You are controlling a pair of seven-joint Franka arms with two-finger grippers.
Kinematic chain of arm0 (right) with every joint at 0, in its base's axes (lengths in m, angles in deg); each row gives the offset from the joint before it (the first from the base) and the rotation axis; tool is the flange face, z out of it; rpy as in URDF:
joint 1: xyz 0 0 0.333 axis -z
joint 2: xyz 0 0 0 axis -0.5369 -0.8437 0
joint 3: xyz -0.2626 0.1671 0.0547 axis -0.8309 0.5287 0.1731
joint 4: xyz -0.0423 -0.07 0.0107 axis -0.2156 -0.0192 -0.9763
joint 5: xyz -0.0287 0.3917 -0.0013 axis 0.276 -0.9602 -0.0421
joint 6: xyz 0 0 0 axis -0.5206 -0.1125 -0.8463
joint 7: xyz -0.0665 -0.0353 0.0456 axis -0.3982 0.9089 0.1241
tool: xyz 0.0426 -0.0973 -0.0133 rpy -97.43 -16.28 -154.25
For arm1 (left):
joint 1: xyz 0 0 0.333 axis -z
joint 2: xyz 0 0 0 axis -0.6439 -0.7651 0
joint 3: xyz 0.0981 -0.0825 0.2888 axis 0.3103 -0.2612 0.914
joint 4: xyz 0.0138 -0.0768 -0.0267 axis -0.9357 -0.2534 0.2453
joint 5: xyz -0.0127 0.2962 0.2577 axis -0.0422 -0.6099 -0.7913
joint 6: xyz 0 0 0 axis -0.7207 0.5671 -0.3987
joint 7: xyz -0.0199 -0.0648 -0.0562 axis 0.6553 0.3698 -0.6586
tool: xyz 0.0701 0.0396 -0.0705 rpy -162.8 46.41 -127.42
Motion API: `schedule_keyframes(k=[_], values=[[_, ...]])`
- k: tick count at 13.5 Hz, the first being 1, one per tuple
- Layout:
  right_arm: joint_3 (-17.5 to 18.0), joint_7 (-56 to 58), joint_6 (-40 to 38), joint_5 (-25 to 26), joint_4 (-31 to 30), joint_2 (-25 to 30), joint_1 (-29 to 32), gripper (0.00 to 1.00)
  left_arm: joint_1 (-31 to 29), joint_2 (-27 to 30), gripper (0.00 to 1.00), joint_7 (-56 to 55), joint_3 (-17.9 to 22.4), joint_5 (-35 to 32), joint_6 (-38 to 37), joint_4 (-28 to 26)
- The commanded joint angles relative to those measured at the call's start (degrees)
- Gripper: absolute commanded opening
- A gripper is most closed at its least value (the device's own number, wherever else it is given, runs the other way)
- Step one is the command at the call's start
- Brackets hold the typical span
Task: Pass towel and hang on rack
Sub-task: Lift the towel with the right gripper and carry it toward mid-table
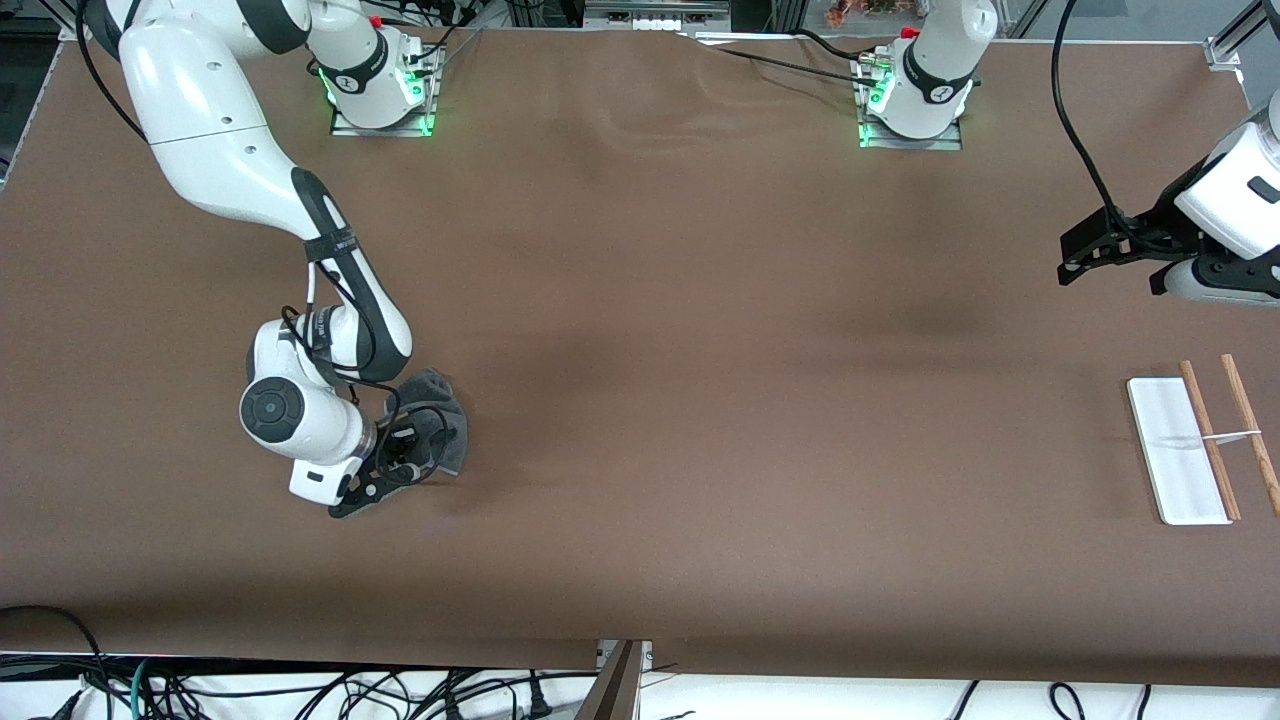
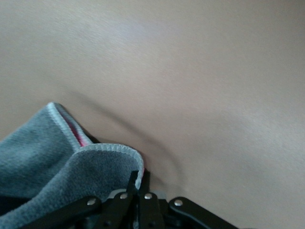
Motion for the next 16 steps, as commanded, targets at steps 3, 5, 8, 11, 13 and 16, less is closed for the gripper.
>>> schedule_keyframes(k=[3, 5, 8, 11, 13, 16], values=[[2.9, 0.3, -2.0, -1.2, 0.4, 6.2, -1.2, 0.0, -0.1, -0.4, 1.0, 0.1, 0.0, 0.2, -0.4, 1.5], [4.3, -0.5, -6.3, -1.1, 2.2, 9.2, -2.2, 0.0, 0.0, -0.6, 1.0, 0.1, -0.1, 0.1, -0.3, 1.5], [9.5, -0.8, -8.1, -1.1, 3.0, 13.7, -2.5, 0.0, 0.0, -0.6, 1.0, 0.2, -0.2, 0.1, -0.3, 1.7], [13.4, -4.4, -8.3, -1.1, 3.1, 16.4, -4.5, 0.0, -0.1, -0.9, 1.0, 0.1, 0.1, 0.1, -0.4, 2.7], [17.6, -7.6, -8.2, -0.9, 4.0, 17.9, -5.3, 0.0, 0.0, -0.9, 1.0, 0.1, 0.0, -0.2, -0.3, 2.7], [20.9, -9.0, -7.4, -1.0, 7.2, 17.9, -6.7, 0.0, -0.1, -0.9, 1.0, 0.1, 0.0, -0.1, -0.3, 2.8]])
